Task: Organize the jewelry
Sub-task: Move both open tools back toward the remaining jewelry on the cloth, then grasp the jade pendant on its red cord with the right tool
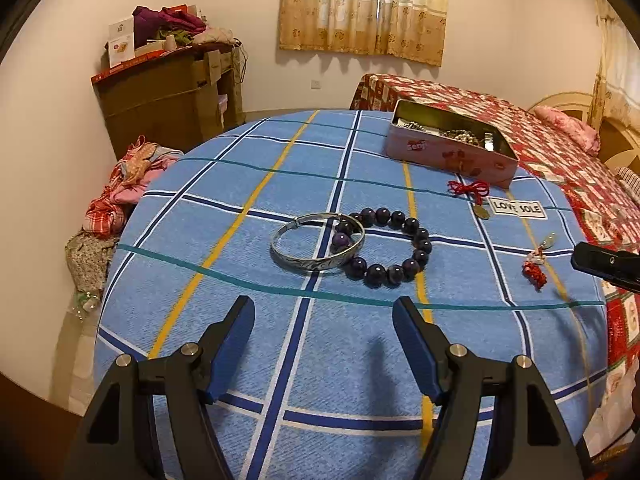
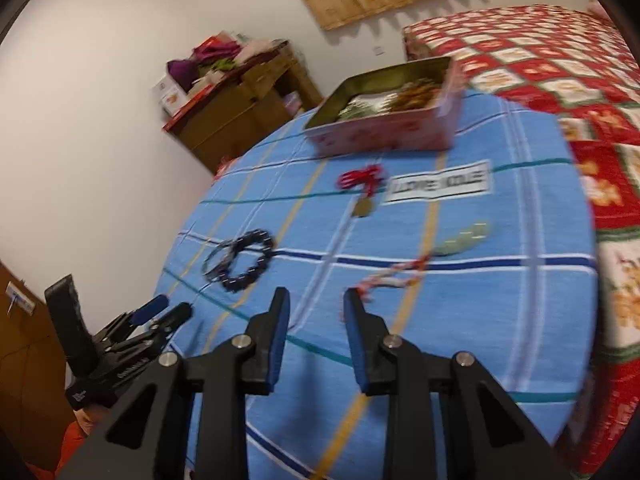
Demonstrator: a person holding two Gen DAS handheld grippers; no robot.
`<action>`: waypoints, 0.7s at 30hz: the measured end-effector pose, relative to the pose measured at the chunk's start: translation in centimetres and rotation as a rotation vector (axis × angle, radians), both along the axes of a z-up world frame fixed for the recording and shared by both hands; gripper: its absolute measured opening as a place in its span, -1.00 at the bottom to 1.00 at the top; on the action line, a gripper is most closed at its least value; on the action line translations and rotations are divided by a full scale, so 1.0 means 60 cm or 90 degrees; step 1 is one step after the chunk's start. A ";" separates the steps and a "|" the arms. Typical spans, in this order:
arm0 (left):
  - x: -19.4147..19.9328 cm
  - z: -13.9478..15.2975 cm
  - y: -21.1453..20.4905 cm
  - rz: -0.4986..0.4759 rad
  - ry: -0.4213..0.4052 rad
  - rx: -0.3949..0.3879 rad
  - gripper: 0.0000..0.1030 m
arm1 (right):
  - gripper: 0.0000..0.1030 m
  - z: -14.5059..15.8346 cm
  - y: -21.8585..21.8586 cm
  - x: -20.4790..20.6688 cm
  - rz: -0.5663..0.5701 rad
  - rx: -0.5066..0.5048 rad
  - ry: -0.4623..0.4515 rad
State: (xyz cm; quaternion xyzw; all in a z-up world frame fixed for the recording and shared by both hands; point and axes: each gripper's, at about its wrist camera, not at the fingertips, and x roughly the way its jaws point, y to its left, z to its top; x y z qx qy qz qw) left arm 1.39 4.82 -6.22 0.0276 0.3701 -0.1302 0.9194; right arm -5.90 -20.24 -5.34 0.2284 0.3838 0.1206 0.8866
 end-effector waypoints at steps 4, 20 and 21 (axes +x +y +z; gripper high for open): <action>0.001 -0.001 -0.005 -0.019 0.010 -0.024 0.39 | -0.39 -0.009 -0.034 -0.020 -0.033 -0.030 0.019; 0.004 0.002 -0.017 -0.024 0.016 -0.027 0.39 | 0.09 -0.024 0.034 0.040 0.019 -0.104 0.042; 0.006 0.002 -0.016 -0.022 0.019 -0.032 0.39 | 0.09 -0.024 0.041 0.044 0.024 -0.114 0.038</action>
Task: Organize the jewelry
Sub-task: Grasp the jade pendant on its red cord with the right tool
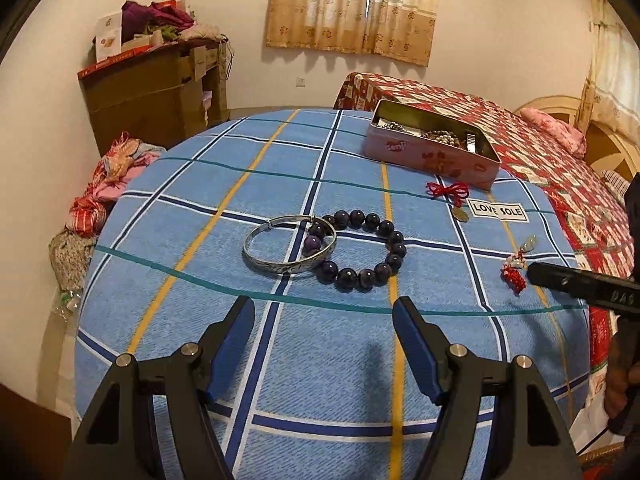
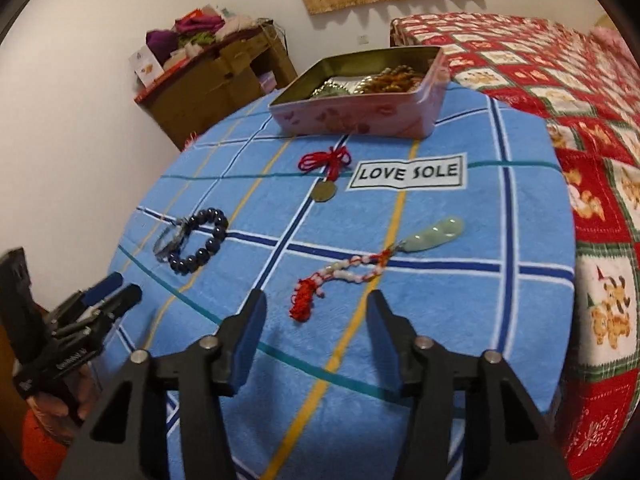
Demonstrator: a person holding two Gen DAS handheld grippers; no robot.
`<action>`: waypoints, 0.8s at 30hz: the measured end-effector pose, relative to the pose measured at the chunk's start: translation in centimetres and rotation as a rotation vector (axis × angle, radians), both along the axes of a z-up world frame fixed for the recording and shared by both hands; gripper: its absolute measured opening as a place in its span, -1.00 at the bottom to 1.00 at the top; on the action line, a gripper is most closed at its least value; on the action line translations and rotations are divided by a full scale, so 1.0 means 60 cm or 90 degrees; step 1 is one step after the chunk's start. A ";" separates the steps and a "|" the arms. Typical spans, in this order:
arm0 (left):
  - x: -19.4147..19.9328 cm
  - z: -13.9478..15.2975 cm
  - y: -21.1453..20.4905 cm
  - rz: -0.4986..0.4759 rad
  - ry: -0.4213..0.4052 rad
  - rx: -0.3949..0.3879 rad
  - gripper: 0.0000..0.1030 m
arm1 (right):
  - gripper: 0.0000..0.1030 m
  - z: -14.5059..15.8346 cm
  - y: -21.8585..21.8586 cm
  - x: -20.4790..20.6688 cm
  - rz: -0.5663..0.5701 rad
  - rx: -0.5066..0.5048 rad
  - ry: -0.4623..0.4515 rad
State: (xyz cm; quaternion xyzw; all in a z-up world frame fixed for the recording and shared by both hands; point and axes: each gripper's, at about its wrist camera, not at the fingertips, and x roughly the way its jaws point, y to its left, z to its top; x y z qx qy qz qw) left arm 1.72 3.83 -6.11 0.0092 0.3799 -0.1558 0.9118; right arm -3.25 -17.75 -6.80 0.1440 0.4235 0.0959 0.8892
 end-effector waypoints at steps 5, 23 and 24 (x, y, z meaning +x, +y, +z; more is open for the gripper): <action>-0.003 0.007 -0.009 -0.011 -0.008 0.002 0.39 | 0.09 -0.017 0.036 0.018 0.015 -0.066 0.003; 0.080 0.047 -0.153 -0.144 -0.017 -0.033 0.39 | -0.74 0.101 -0.135 0.001 -0.043 0.174 -0.099; 0.088 0.047 -0.164 -0.152 -0.012 -0.040 0.39 | -0.74 0.112 -0.138 0.006 -0.044 0.182 -0.105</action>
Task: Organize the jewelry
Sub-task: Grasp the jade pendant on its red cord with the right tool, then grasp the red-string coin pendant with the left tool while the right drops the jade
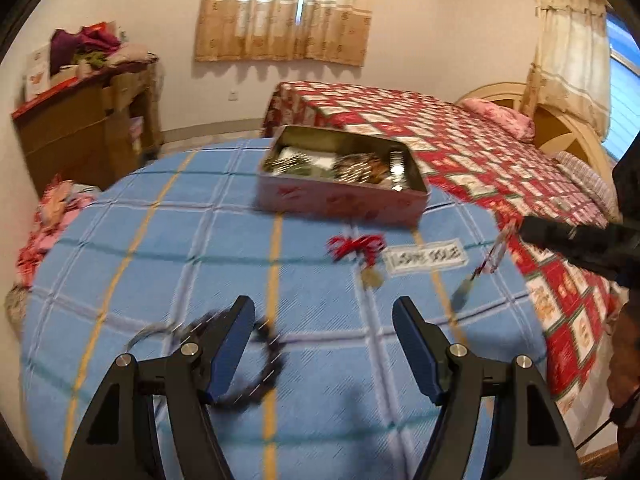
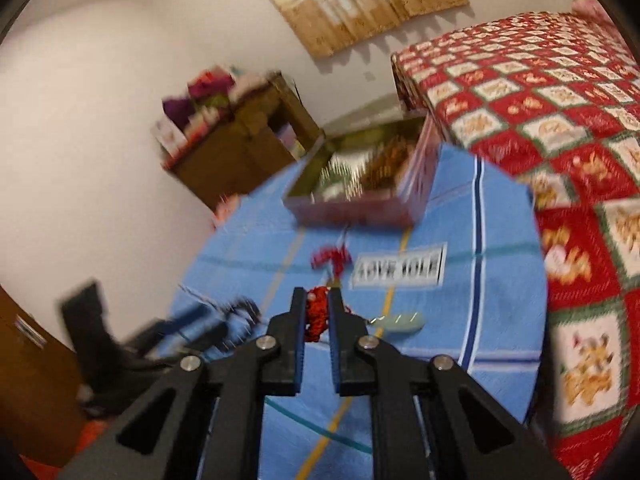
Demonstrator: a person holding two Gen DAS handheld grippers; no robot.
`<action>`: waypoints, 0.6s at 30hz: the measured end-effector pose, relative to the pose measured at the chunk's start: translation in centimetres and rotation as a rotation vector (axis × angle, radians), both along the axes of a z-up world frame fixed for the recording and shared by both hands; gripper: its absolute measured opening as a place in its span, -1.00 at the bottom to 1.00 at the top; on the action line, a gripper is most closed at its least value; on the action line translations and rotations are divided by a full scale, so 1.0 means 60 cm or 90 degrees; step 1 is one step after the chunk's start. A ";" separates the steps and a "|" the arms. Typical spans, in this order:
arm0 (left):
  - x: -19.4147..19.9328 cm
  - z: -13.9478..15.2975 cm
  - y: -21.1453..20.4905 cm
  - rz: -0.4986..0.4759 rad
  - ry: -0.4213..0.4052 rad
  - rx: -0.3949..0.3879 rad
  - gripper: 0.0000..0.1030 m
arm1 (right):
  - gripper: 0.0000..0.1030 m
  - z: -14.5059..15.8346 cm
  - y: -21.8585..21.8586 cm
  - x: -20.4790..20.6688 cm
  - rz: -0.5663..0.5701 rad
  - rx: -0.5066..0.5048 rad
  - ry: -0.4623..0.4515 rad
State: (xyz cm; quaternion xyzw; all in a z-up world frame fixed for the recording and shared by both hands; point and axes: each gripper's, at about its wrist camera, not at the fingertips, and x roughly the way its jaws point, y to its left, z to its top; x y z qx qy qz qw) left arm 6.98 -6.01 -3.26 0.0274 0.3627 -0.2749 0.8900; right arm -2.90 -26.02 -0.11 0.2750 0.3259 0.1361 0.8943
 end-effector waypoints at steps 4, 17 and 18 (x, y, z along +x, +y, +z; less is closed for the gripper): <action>0.041 -0.008 -0.054 -0.015 0.023 -0.005 0.39 | -0.74 0.049 -0.032 0.022 -0.006 0.025 -0.037; 0.138 -0.080 -0.123 0.067 0.067 0.064 -0.02 | -0.74 0.125 -0.070 0.174 0.026 0.013 -0.085; 0.140 -0.080 -0.124 0.065 0.064 0.066 -0.10 | -0.74 0.125 -0.070 0.191 0.031 0.016 -0.085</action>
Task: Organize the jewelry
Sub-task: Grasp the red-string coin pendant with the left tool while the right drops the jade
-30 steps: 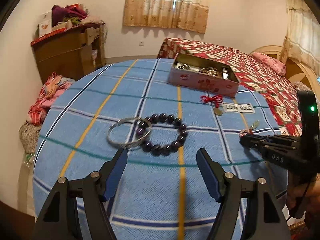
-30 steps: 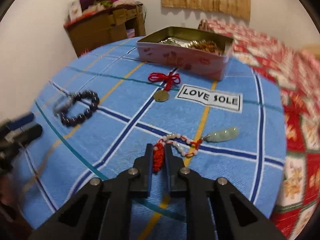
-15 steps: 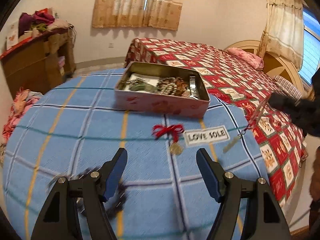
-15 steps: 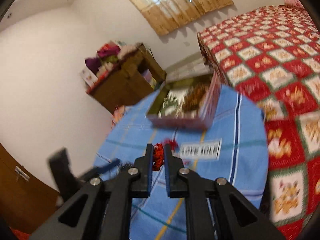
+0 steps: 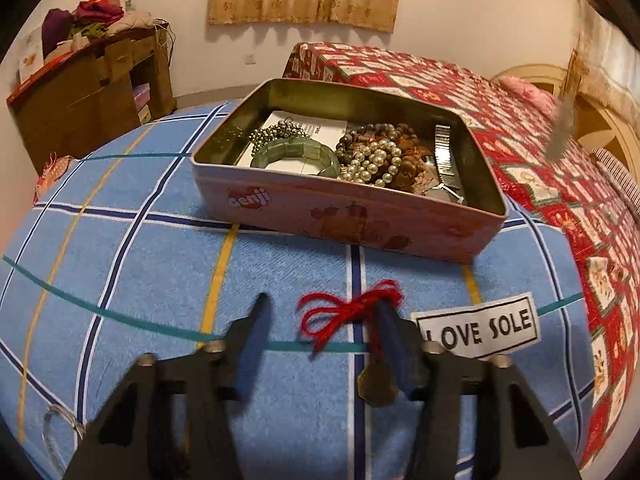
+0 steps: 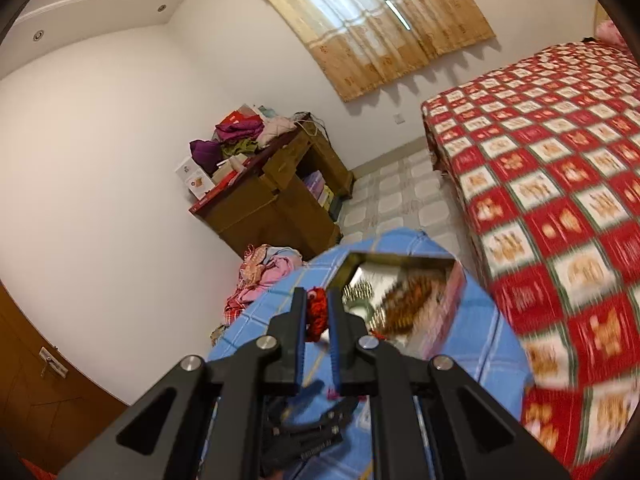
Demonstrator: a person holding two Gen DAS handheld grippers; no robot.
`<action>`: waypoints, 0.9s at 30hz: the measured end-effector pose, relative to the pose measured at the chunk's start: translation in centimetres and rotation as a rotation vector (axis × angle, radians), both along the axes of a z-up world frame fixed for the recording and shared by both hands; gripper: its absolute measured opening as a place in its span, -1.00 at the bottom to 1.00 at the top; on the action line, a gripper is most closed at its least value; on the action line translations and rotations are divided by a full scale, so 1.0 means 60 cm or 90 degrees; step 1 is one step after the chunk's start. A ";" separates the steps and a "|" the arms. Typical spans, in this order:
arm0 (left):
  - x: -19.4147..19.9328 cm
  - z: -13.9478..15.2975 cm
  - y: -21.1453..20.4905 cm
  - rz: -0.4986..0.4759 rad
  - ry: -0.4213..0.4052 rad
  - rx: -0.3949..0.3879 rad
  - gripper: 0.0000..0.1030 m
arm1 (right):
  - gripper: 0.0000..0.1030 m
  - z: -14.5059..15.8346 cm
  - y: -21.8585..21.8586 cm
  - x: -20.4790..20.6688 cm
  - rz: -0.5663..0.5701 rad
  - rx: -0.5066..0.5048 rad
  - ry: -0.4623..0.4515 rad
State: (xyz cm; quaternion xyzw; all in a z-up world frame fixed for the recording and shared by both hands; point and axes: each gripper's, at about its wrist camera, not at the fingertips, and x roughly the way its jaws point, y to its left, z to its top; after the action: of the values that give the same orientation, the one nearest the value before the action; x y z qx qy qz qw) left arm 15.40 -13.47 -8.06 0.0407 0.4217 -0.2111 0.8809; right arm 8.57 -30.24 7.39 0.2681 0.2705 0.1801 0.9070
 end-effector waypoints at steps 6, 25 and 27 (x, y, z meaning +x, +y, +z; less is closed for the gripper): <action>0.008 0.000 0.002 0.000 0.002 -0.017 -0.22 | -0.74 -0.024 0.032 0.142 0.047 -0.003 0.023; 0.029 -0.005 0.033 0.010 0.049 -0.124 -0.87 | -0.37 -0.165 0.130 0.325 0.118 -0.181 0.162; 0.029 -0.005 0.036 0.004 0.050 -0.140 -0.89 | -0.03 -0.148 0.111 0.305 0.103 -0.142 0.141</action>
State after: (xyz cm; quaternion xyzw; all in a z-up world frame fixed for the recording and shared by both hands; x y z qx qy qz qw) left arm 17.13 -11.30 -8.36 -0.0660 0.4306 -0.2546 0.8634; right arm 26.87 -23.57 -1.49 0.1611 0.4079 0.1907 0.8782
